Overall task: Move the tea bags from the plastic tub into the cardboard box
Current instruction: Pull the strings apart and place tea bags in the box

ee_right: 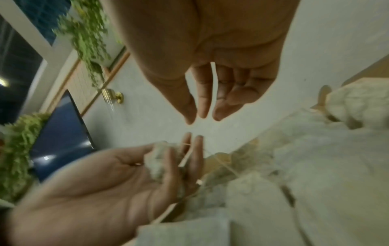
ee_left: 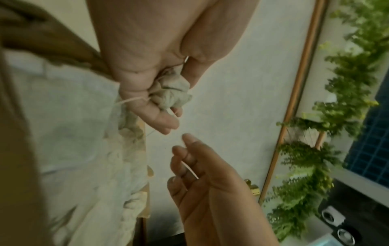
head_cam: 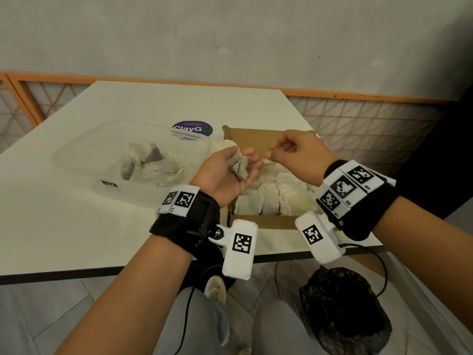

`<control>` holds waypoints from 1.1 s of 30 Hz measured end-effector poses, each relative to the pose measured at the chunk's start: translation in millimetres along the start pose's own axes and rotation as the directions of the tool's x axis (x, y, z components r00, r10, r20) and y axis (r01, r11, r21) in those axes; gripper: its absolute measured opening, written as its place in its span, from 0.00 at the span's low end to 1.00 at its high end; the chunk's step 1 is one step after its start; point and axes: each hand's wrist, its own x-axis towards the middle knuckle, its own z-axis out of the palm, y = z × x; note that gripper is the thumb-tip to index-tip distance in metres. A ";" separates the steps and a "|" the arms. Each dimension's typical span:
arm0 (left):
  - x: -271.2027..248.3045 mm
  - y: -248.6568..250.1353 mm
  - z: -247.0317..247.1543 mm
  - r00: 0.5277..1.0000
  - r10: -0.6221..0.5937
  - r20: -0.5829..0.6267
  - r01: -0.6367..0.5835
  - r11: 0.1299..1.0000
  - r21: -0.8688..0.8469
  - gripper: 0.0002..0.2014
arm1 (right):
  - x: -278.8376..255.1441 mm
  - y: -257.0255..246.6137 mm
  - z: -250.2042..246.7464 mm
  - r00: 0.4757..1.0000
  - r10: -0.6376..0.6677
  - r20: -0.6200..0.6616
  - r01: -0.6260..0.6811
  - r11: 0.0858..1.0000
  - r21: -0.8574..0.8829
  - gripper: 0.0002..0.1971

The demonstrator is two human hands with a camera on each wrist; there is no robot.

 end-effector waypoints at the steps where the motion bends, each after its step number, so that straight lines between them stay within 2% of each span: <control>1: 0.4 1.0 0.3 1.000 -0.015 0.019 0.016 0.999 -0.036 0.17 | -4.5 -5.6 -1.6 0.999 -0.022 0.030 0.019 0.997 0.076 0.07; 2: 0.6 1.9 2.0 0.999 -0.028 0.042 0.030 0.998 -0.051 0.18 | -8.3 -10.5 -1.4 0.995 -0.041 0.096 0.031 0.993 0.110 0.10; 4: 0.3 2.1 7.0 0.996 -0.045 0.072 0.047 0.999 -0.023 0.21 | -12.5 -15.3 5.5 0.975 -0.073 0.211 0.059 0.996 0.070 0.14; 7: -0.6 3.1 11.6 0.998 -0.030 0.051 0.026 0.996 0.082 0.19 | -7.4 -14.2 13.5 0.982 -0.074 0.174 0.074 0.997 0.010 0.11; 10: -2.2 8.2 9.2 0.999 0.033 0.013 -0.035 0.969 0.246 0.17 | -0.2 -6.3 11.4 0.992 0.020 0.124 -0.043 0.981 0.188 0.06; 13: -4.3 12.9 9.1 0.979 0.192 -0.070 -0.143 0.890 0.433 0.15 | -0.1 0.8 6.0 0.977 0.152 0.153 -0.208 0.848 0.487 0.06; 16: -1.4 13.1 12.6 0.932 0.352 -0.087 -0.251 0.801 0.544 0.13 | -5.1 3.2 1.7 0.968 0.186 0.169 -0.250 0.676 0.693 0.12; 19: 2.3 8.7 17.1 0.917 0.399 0.012 -0.302 0.675 0.673 0.08 | -8.1 5.1 0.1 0.975 0.162 0.154 -0.221 0.613 0.759 0.16; 22: -0.1 1.3 23.6 0.905 0.383 0.183 -0.370 0.500 0.783 0.05 | -9.3 4.3 1.4 0.975 0.168 0.147 -0.219 0.593 0.775 0.10; 23: -0.7 -0.8 25.3 0.897 0.387 0.214 -0.396 0.487 0.778 0.05 | -9.5 4.7 1.7 0.973 0.177 0.147 -0.224 0.588 0.777 0.08; 25: -0.6 -1.7 26.5 0.894 0.397 0.209 -0.406 0.515 0.755 0.03 | -10.4 6.6 1.1 0.968 0.198 0.155 -0.243 0.580 0.778 0.05; 27: 1.8 1.3 24.2 0.891 0.427 0.157 -0.385 0.526 0.758 0.08 | -12.2 8.4 -1.5 0.962 0.211 0.172 -0.268 0.627 0.731 0.04; 29: 3.3 6.5 22.8 0.898 0.416 0.143 -0.361 0.513 0.778 0.08 | -11.5 11.7 -6.6 0.969 0.194 0.153 -0.247 0.788 0.564 0.13; 31: 1.2 12.3 25.4 0.920 0.354 0.171 -0.328 0.452 0.830 0.07 | -9.0 12.3 -13.3 0.988 0.096 0.118 -0.131 0.932 0.339 0.25; 33: 0.6 17.4 27.4 0.946 0.280 0.163 -0.257 0.343 0.903 0.09 | -6.6 9.3 -19.2 0.993 0.004 0.120 -0.032 0.972 0.232 0.25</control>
